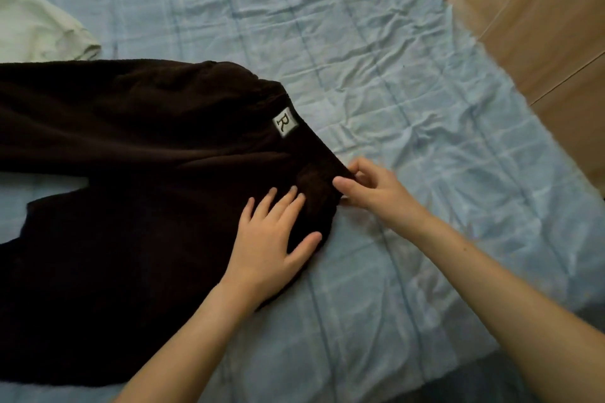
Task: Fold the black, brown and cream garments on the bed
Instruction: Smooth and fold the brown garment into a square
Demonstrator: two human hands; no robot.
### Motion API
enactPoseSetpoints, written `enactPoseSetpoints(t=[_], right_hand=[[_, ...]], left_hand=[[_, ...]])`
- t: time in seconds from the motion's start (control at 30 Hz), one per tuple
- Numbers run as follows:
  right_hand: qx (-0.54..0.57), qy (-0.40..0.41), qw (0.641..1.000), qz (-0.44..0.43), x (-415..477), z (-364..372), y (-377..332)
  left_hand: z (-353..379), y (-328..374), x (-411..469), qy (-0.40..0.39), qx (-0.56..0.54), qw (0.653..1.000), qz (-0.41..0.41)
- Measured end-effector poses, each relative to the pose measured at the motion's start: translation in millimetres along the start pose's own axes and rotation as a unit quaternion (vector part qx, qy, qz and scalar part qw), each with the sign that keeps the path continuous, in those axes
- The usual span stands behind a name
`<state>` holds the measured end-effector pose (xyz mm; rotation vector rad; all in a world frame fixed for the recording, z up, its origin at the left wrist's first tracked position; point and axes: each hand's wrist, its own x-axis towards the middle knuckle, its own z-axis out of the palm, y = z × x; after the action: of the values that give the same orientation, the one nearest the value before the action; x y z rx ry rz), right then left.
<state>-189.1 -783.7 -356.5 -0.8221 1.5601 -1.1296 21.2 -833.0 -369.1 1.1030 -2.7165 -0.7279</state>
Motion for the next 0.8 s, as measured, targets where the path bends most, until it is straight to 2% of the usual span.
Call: enactPoseSetpoints(t=[0.07, 0.13, 0.17, 0.2, 0.23, 0.3, 0.37, 0.43, 0.6, 0.7, 0.8], right_hand=[[-0.024, 0.043, 0.999, -0.006, 2, 5, 3], [-0.078, 0.087, 0.992, -0.040, 6, 11, 3], [-0.106, 0.108, 0.987, -0.054, 8, 11, 3], [-0.123, 0.123, 0.982, -0.066, 8, 9, 4], [-0.129, 0.133, 0.980, -0.074, 8, 6, 6], [-0.111, 0.142, 0.981, -0.073, 4, 0, 9], [-0.089, 0.149, 0.983, -0.055, -5, -6, 9], [-0.076, 0.153, 0.984, -0.043, -15, -10, 6], [-0.103, 0.188, 0.976, -0.027, -53, -34, 2], [-0.124, 0.209, 0.970, 0.004, -90, -64, 4], [-0.149, 0.290, 0.944, 0.048, -128, -111, 4]], left_hand=[[-24, -5, 24, 0.091, -0.040, 0.994, 0.035], [-49, -12, 61, 0.162, 0.004, 0.984, 0.070], [-62, -14, 84, 0.170, 0.048, 0.980, 0.087], [-73, -17, 107, 0.151, 0.104, 0.977, 0.109], [-84, -23, 128, 0.099, 0.160, 0.974, 0.129], [-102, -35, 163, -0.046, 0.231, 0.965, 0.116], [-107, -48, 185, -0.171, 0.231, 0.956, 0.054], [-101, -48, 188, -0.212, 0.183, 0.959, 0.040], [-78, -8, 163, -0.042, 0.105, 0.988, 0.104], [-67, 31, 148, 0.013, 0.040, 0.989, 0.142], [-45, 84, 148, 0.053, -0.002, 0.978, 0.200]])
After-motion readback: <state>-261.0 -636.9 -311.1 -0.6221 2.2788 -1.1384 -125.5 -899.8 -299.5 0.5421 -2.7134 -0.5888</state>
